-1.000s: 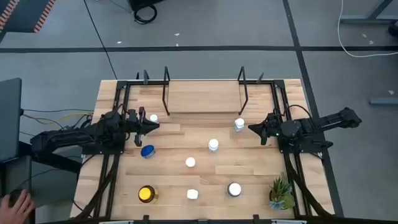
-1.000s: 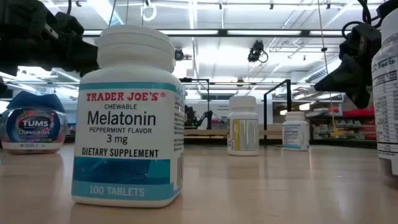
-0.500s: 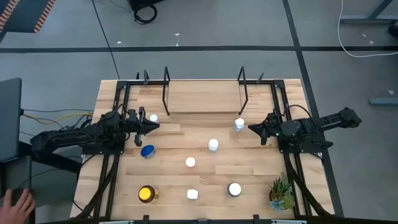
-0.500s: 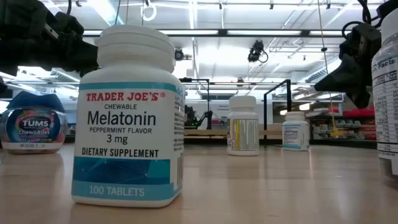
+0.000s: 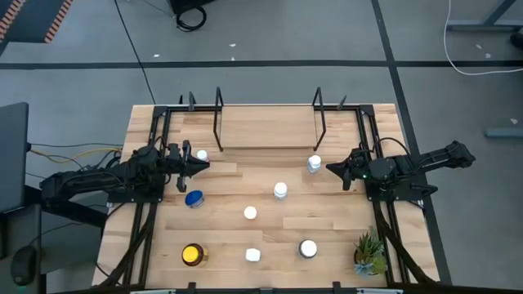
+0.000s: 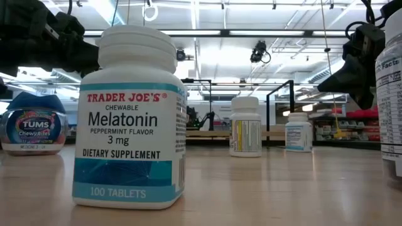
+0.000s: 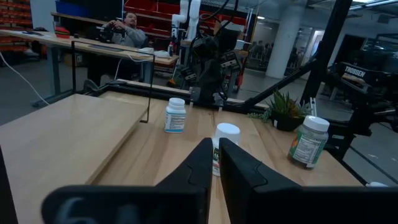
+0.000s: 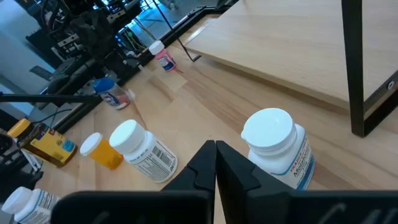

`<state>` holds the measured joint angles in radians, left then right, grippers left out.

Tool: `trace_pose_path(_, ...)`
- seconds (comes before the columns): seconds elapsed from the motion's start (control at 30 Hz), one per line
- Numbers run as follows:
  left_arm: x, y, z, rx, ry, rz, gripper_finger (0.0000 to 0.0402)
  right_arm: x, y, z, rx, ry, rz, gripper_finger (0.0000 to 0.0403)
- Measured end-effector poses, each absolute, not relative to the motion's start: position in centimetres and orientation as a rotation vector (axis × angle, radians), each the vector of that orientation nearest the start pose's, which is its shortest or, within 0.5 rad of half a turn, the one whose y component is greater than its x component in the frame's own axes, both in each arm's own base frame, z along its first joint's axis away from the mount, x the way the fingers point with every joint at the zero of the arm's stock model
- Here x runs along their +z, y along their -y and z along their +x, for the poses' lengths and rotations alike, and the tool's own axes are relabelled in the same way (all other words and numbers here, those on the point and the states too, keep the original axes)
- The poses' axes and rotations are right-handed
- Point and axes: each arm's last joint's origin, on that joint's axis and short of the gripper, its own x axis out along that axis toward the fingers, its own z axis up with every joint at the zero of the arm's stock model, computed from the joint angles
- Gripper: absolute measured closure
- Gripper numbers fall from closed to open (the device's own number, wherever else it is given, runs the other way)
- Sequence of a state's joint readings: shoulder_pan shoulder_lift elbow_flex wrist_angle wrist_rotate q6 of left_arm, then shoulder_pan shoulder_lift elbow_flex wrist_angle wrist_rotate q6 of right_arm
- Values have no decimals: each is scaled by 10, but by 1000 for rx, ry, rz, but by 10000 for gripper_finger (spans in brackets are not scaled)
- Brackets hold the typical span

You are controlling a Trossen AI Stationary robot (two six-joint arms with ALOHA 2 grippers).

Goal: Pick and place medicine bottles onto shelf by color

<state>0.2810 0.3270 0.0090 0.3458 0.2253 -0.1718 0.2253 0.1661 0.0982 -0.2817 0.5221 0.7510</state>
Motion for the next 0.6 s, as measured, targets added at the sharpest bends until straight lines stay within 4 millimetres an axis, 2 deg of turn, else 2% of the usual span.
trace_pose_path(0.6, 171, -26, 115, 54, 32, -164, 367, 158, -7, 96, -400, -199, 611, 386)
